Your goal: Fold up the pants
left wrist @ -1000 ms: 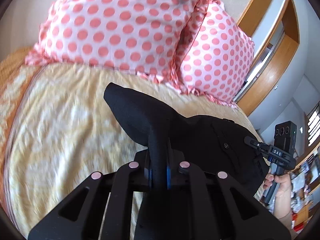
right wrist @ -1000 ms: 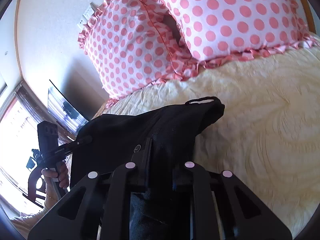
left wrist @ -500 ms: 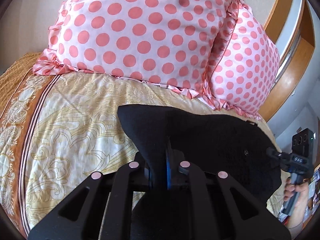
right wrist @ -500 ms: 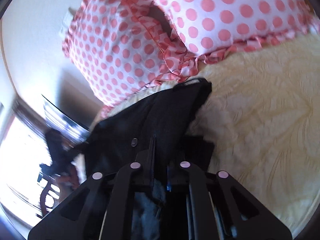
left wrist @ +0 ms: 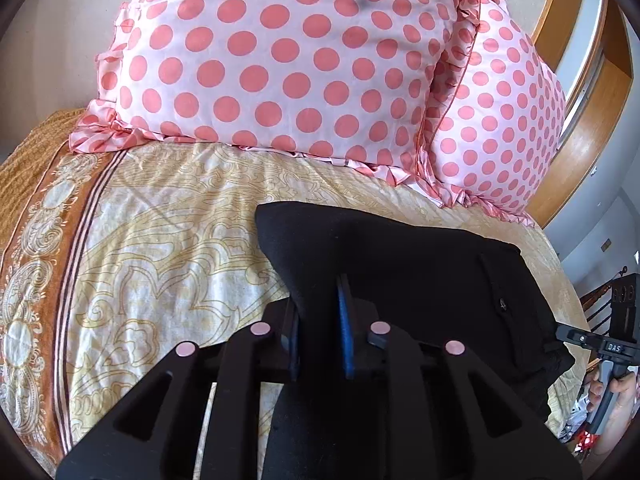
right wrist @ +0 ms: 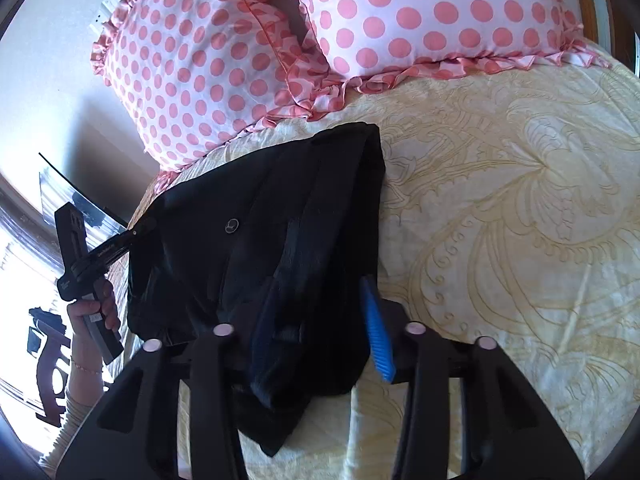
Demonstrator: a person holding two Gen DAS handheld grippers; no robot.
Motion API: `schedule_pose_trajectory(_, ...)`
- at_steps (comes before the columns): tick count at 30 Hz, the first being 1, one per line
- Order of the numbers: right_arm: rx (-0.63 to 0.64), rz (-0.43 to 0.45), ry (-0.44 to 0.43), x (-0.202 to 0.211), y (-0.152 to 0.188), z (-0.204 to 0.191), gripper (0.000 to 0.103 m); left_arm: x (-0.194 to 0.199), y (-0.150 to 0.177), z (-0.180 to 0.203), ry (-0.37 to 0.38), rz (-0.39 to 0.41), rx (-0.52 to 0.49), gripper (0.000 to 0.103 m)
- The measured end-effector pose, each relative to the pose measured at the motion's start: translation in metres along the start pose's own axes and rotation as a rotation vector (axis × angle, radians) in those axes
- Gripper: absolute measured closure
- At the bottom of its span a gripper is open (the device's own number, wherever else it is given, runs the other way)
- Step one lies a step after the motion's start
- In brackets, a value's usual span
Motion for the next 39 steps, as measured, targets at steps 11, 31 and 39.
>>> schedule_pose_trajectory(11,-0.118,-0.043,-0.048,0.002,0.011,0.007,0.057,0.029,0.006,-0.024,-0.003,0.044,0.031,0.074)
schedule_pose_trajectory(31,-0.171,0.043,-0.276,0.022,0.013,-0.040,0.088,0.035,0.022,-0.039,-0.004,0.040,0.015,0.070)
schedule_pose_trajectory(39,-0.319,0.050,-0.250,0.014,0.073,-0.006,0.086,0.027,0.025,-0.036,-0.018,0.026,-0.020,0.066)
Point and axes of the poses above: each gripper's, at about its wrist camera, not at the fingertips, and x roughly against the way its jaws point, z to its right, y to its underside, the point moved 7 cm from there along -x, roughly the way its jaws point, and after that the axes turned 15 degrees about -y, right-handed, at the moved point
